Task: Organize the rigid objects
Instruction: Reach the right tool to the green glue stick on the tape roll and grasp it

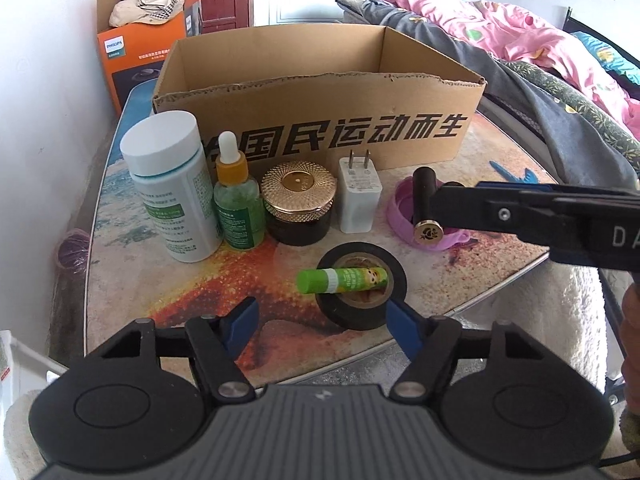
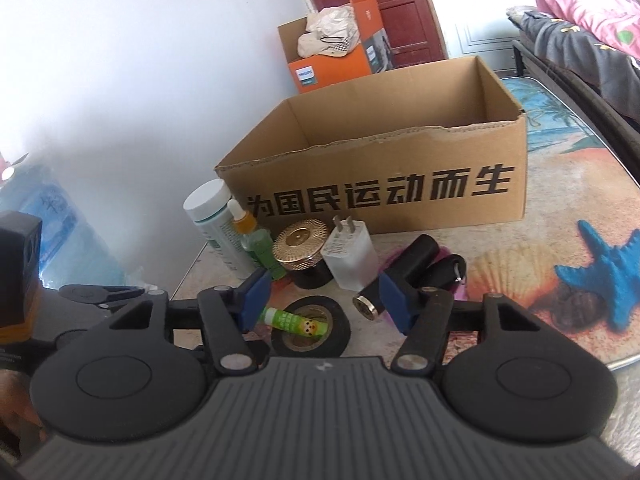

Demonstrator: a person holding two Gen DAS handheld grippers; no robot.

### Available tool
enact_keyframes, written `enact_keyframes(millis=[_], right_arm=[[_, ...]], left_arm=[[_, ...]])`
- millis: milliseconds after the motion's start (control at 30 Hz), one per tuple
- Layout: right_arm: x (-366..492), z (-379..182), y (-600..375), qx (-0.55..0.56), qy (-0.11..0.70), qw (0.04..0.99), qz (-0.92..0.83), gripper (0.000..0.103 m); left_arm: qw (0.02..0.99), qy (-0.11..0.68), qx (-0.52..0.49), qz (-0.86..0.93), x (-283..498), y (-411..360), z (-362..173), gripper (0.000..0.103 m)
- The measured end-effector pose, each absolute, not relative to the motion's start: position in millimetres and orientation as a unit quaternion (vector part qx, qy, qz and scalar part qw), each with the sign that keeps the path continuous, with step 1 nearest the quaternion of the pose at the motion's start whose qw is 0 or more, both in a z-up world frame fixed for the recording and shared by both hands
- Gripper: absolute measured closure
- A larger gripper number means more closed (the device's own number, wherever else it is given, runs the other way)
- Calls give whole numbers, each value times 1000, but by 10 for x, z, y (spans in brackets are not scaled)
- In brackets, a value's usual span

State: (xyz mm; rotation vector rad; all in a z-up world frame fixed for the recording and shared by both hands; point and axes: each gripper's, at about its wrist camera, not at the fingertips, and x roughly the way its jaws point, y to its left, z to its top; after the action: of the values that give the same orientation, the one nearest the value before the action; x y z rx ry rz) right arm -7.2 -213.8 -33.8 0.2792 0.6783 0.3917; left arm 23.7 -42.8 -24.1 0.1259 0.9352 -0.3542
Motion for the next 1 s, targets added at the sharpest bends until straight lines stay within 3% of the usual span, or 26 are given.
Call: enact_keyframes(millis=[167, 300, 433, 600, 1000], right_arm=[[12, -335, -2066, 130, 338, 906, 218, 58], [141, -350, -1953, 116, 358, 892, 250, 59], [314, -373, -1775, 72, 391, 872, 285, 60], [513, -369, -1588, 6, 432, 839, 330, 66], [806, -559, -1371, -55, 513, 783, 347, 75]], left_arm=[[870, 451, 69, -188, 250, -480, -299, 46], [865, 452, 71, -204, 257, -519, -360, 59], [869, 443, 74, -206, 248, -522, -396, 65], [876, 430, 71, -207, 252, -477, -422, 70], [879, 414, 57, -230, 349, -413, -451, 70]])
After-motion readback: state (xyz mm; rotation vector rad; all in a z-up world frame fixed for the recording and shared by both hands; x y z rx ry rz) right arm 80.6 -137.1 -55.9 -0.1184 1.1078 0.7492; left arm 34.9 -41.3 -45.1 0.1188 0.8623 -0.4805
